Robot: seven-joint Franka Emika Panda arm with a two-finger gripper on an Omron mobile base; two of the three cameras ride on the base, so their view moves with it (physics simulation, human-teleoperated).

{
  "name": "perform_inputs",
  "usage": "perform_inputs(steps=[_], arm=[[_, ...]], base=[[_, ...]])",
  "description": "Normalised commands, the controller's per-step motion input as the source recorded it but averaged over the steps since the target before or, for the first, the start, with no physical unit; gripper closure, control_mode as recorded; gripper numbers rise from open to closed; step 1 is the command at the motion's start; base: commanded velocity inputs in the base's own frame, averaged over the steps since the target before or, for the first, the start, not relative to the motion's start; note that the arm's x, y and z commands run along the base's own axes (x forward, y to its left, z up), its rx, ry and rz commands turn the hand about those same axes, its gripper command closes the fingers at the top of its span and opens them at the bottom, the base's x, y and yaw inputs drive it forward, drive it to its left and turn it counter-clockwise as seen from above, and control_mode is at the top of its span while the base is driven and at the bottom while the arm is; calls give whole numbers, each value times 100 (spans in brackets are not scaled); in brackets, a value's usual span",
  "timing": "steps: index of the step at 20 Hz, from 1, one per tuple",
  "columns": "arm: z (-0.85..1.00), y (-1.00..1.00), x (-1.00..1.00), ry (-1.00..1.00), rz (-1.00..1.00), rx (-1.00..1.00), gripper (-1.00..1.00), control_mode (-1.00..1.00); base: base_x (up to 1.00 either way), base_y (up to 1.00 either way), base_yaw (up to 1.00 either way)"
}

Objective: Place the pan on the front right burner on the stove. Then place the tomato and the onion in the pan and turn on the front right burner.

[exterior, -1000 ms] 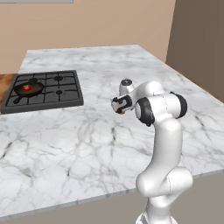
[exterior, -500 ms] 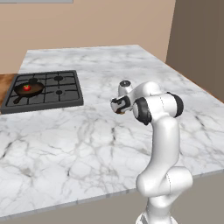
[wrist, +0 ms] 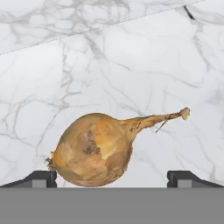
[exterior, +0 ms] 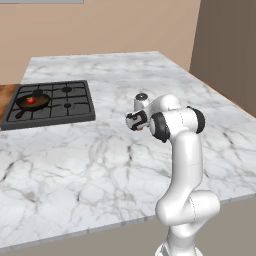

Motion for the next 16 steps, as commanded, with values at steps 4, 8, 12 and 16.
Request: perform_inputs(steps=[4, 8, 12, 16], arm=[[-13, 0, 20, 0, -1, 0, -100, -100], [-12, 0, 21, 0, 0, 0, -100, -100], [-12, 0, 19, 0, 0, 0, -100, -100], [-10, 0, 12, 0, 0, 0, -100, -100]], base=[[0, 0, 0], [0, 0, 0], [0, 0, 0], [0, 0, 0]])
